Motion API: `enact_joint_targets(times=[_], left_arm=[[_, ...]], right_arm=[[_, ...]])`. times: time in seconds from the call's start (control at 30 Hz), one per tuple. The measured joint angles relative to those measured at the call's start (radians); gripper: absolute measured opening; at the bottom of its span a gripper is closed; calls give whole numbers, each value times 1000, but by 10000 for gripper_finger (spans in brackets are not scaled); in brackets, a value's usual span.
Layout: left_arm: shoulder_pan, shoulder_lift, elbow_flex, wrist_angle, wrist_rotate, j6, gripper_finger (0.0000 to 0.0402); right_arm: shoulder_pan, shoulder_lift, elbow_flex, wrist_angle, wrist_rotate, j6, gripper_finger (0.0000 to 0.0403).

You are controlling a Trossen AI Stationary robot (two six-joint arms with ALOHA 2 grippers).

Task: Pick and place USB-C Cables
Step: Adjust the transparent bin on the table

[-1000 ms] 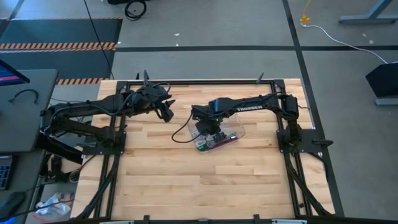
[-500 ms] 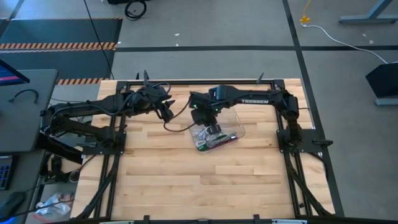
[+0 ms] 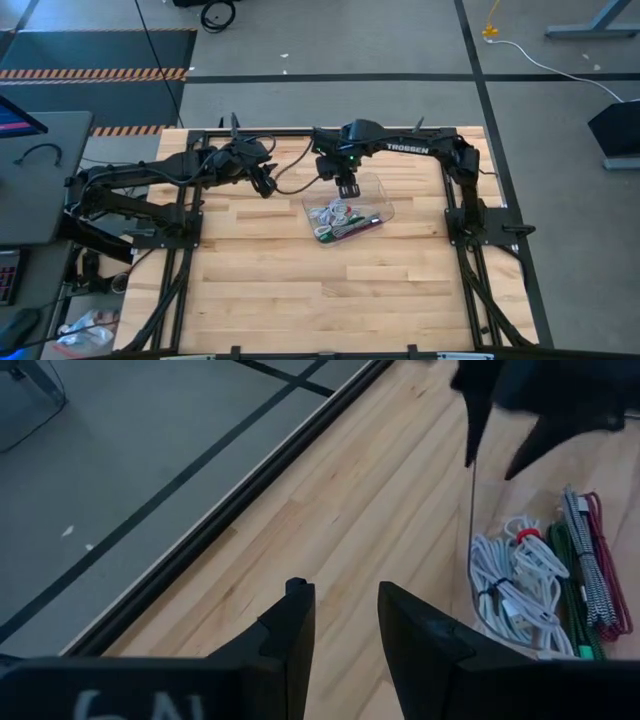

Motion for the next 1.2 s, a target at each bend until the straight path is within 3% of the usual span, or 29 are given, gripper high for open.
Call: enact_joint_targets(times=[0.33, 0.67, 0.8, 0.97, 1.2], left_arm=[[1, 0, 0, 3, -8, 5, 118], [1, 0, 0, 3, -8, 0, 118], [1, 0, 0, 4, -8, 0, 118], [1, 0, 0, 79, -8, 12, 118], [1, -34, 1, 335, -8, 112, 118]], right_arm=[[-30, 2, -226, 58, 19, -9, 145], [-60, 2, -246, 161, 17, 11, 141], [-82, 2, -246, 177, 14, 61, 108], [-109, 2, -246, 178, 14, 95, 20], [-113, 1, -256, 255, -8, 185, 7]])
